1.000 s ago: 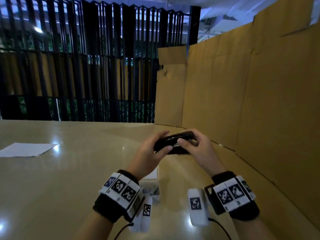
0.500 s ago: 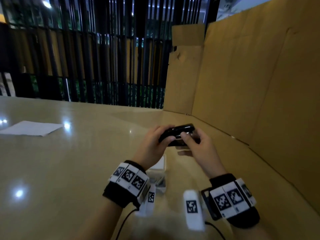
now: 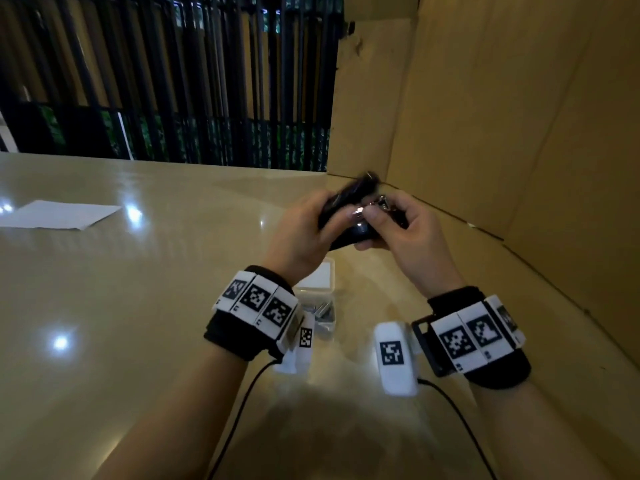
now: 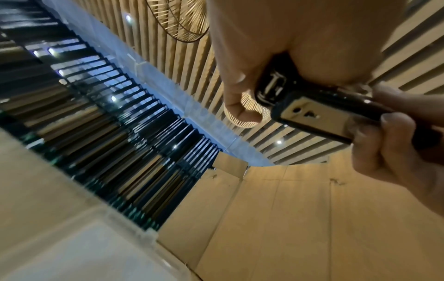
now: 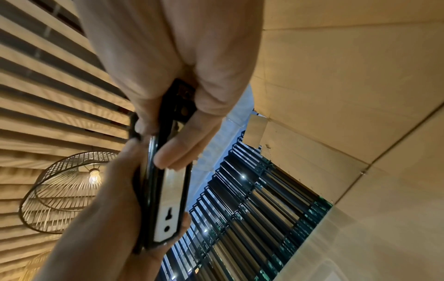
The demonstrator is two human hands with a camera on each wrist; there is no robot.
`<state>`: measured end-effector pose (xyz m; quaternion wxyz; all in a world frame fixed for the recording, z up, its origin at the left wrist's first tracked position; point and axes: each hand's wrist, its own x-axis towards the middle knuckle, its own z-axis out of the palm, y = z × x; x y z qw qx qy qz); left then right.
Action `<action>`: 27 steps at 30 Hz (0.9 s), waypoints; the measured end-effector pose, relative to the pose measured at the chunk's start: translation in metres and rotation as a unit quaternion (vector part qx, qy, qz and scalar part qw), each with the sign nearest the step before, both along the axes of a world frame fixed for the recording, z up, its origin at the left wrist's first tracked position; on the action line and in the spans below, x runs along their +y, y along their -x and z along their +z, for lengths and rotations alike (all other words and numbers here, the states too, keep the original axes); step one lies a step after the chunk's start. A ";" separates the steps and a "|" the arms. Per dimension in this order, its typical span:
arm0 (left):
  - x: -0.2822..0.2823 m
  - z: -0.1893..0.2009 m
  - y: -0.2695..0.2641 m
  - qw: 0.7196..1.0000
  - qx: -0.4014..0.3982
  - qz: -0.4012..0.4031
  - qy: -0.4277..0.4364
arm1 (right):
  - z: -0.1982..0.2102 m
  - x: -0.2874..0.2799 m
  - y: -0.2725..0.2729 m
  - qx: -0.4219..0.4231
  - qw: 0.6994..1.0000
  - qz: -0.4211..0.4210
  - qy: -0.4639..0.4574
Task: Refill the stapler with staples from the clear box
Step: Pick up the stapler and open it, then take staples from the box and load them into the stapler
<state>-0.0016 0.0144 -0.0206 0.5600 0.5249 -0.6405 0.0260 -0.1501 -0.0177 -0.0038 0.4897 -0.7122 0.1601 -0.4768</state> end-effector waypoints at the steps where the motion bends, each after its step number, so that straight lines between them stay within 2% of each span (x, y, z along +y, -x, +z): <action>1: 0.001 0.003 -0.002 0.998 0.067 -0.002 0.008 | -0.002 0.000 -0.001 -0.003 1.000 -0.001 0.001; 2: 0.002 0.005 -0.005 0.992 0.122 -0.002 0.024 | -0.004 0.000 -0.002 -0.008 1.000 -0.001 -0.007; 5: 0.008 0.009 -0.011 0.980 0.185 0.002 0.072 | -0.010 0.001 -0.010 -0.026 0.999 0.014 -0.020; 8: 0.009 0.013 -0.006 0.944 0.297 0.002 0.144 | -0.009 0.004 -0.015 -0.037 0.999 0.028 0.015; 10: 0.006 0.016 -0.007 0.907 0.380 0.001 0.181 | -0.010 0.003 -0.015 -0.050 0.997 0.030 0.043; 12: 0.005 0.018 -0.012 0.850 0.491 -0.029 0.188 | -0.013 0.001 -0.014 -0.062 0.995 0.027 0.073; 14: 0.005 0.020 -0.017 0.796 0.584 -0.065 0.146 | -0.013 -0.002 -0.013 -0.048 0.990 0.011 0.129; 16: 0.009 0.021 -0.022 0.753 0.647 -0.111 0.050 | -0.012 -0.003 -0.012 -0.029 0.985 0.003 0.173; 19: 0.015 0.022 -0.030 0.683 0.684 -0.236 -0.099 | -0.014 -0.003 -0.012 -0.026 0.982 0.018 0.188; 21: 0.018 0.027 -0.032 0.655 0.677 -0.302 -0.146 | -0.014 -0.005 -0.012 -0.047 0.985 0.034 0.160; 24: 0.017 0.030 -0.028 0.624 0.710 -0.312 -0.096 | -0.017 -0.011 -0.014 -0.067 0.992 0.038 0.098; 27: 0.014 0.028 -0.024 0.606 0.742 -0.285 0.005 | -0.027 -0.012 -0.022 -0.022 0.990 -0.024 0.134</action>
